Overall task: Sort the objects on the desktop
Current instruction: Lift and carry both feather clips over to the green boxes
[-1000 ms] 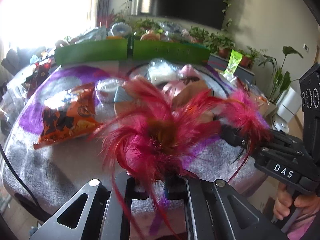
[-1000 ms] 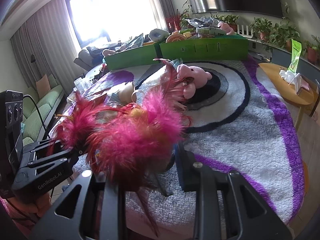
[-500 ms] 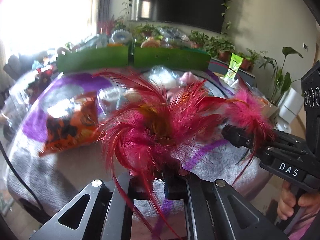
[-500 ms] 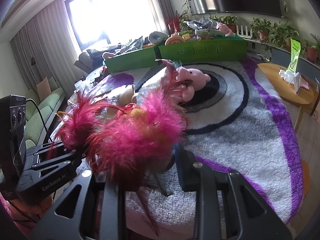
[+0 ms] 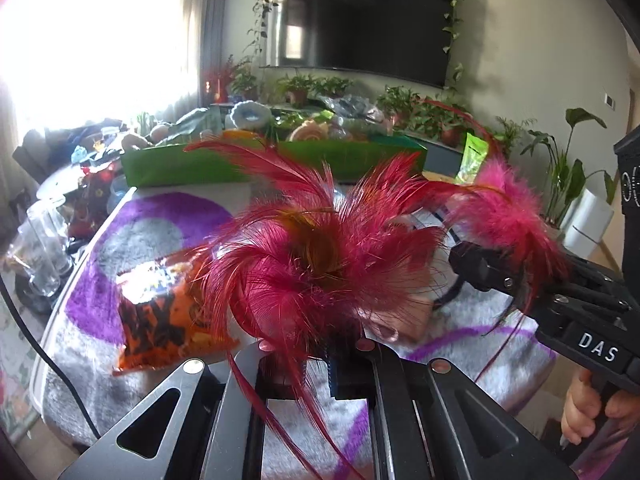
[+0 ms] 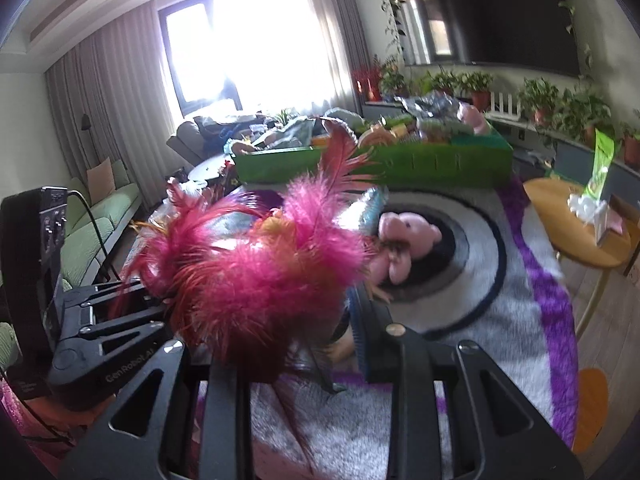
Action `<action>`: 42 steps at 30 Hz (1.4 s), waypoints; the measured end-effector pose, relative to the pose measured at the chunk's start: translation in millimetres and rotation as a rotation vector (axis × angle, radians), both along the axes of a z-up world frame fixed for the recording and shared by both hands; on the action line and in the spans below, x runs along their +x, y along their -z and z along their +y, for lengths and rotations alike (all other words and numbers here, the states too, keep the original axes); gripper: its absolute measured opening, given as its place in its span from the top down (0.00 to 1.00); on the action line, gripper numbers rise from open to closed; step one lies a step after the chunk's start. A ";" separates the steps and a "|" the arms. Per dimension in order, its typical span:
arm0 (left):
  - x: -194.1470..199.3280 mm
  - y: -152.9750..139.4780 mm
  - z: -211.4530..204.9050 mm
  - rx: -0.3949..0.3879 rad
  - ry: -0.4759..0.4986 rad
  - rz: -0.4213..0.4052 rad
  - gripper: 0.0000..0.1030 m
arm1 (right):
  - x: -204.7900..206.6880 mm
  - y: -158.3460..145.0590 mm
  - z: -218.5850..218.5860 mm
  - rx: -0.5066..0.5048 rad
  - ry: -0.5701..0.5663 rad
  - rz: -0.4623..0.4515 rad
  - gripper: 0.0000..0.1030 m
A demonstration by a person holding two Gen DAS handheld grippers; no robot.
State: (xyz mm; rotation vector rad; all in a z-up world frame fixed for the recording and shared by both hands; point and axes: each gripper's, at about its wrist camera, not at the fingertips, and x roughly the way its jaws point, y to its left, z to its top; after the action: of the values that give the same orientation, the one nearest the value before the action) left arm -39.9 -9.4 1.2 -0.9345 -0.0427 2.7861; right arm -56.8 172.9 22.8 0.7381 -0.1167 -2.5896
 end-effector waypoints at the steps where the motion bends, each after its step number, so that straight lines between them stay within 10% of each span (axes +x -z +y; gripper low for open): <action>1: -2.0 -1.4 -1.7 -0.001 -0.004 0.000 0.94 | -0.9 -2.6 -1.1 -0.001 -0.001 0.008 0.73; 42: -120.0 -70.3 -79.7 0.007 0.000 0.096 0.94 | -103.1 -81.1 -82.4 0.042 0.014 0.130 0.73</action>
State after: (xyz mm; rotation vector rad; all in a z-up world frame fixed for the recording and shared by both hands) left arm -159.9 -89.1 71.5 -0.7979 -0.0378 2.8252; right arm -159.9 90.5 103.9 0.5830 -0.0283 -2.6524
